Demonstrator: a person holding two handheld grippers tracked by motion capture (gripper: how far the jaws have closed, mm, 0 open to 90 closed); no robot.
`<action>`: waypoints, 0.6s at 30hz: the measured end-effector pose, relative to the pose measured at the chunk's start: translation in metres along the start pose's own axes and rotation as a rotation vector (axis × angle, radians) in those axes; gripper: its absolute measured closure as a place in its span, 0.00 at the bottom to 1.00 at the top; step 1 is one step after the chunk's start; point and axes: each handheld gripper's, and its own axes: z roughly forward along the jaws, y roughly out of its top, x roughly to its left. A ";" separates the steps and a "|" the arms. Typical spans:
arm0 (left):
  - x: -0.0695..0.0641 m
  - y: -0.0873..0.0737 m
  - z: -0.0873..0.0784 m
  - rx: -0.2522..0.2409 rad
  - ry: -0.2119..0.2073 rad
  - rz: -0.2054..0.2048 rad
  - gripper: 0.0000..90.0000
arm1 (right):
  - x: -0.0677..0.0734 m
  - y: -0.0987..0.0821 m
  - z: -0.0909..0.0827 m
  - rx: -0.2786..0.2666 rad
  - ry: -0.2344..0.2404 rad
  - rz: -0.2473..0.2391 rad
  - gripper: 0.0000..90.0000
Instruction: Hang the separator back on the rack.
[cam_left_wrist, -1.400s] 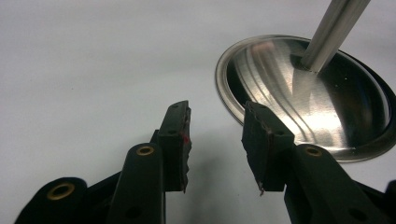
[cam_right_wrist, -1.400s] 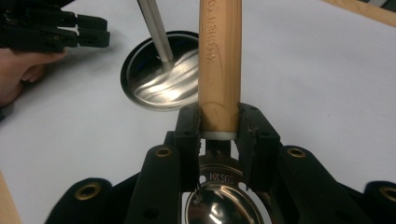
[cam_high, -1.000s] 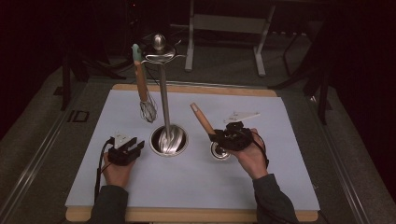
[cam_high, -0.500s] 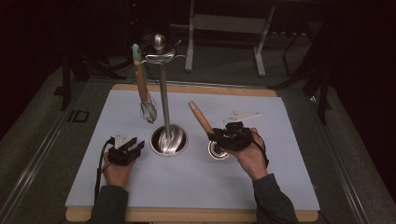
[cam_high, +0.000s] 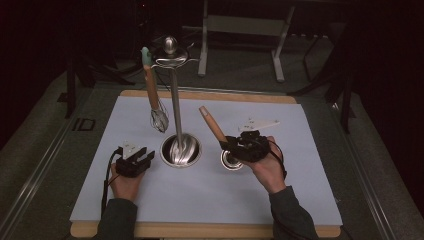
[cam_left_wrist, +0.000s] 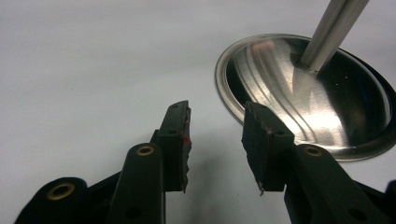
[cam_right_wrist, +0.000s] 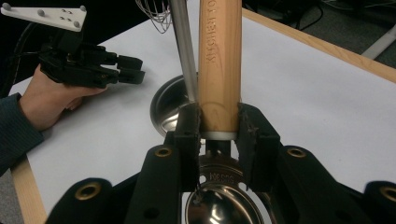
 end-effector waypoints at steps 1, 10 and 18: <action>0.000 0.000 0.000 0.001 0.000 0.001 0.69 | 0.001 0.001 0.000 -0.004 0.000 -0.002 0.79; 0.000 0.000 0.000 0.001 0.001 0.002 0.69 | 0.005 0.005 -0.003 -0.026 0.003 -0.013 0.79; 0.000 0.000 0.000 0.001 0.000 0.003 0.69 | 0.009 0.010 -0.005 -0.040 0.007 -0.030 0.79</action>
